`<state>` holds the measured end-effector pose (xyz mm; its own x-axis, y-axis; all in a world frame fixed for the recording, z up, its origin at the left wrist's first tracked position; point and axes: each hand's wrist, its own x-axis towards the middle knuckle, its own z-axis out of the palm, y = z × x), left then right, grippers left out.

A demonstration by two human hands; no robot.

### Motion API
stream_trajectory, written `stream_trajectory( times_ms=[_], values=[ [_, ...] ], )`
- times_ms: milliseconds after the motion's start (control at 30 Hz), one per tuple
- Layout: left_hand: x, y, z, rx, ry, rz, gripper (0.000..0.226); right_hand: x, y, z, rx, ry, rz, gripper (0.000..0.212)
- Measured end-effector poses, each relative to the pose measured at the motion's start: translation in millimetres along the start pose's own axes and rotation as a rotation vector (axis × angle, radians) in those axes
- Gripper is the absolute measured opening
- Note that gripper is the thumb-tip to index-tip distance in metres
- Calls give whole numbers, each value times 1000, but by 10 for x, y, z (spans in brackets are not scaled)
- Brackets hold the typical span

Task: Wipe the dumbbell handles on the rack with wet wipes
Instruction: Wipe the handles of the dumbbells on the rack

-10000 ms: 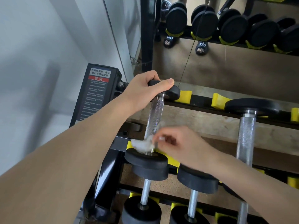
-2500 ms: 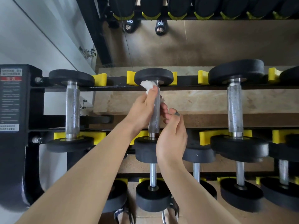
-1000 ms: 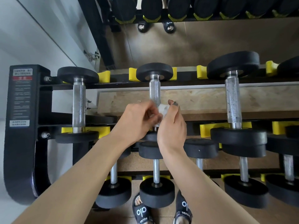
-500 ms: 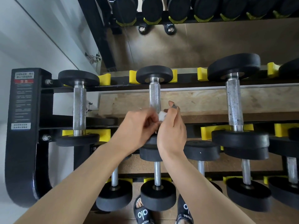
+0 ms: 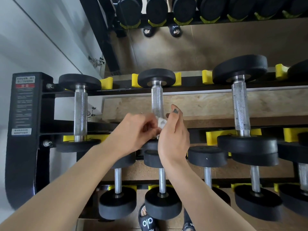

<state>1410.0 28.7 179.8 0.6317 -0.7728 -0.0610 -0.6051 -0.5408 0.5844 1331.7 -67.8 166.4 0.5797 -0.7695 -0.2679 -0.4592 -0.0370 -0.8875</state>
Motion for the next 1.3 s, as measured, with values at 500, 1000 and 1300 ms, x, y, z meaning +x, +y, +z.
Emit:
stream_trajectory(
  times_ms=[500, 1000, 1300],
  values=[
    [86, 108, 62, -111, 12, -16, 10, 28, -28, -177, 226, -167, 49, 45],
    [504, 334, -103, -426, 427, -458, 4, 389, 82, -423, -58, -317, -517, 6],
    [823, 247, -217, -62, 406, -268, 46, 854, -139, -382, 170, -161, -134, 11]
  ],
)
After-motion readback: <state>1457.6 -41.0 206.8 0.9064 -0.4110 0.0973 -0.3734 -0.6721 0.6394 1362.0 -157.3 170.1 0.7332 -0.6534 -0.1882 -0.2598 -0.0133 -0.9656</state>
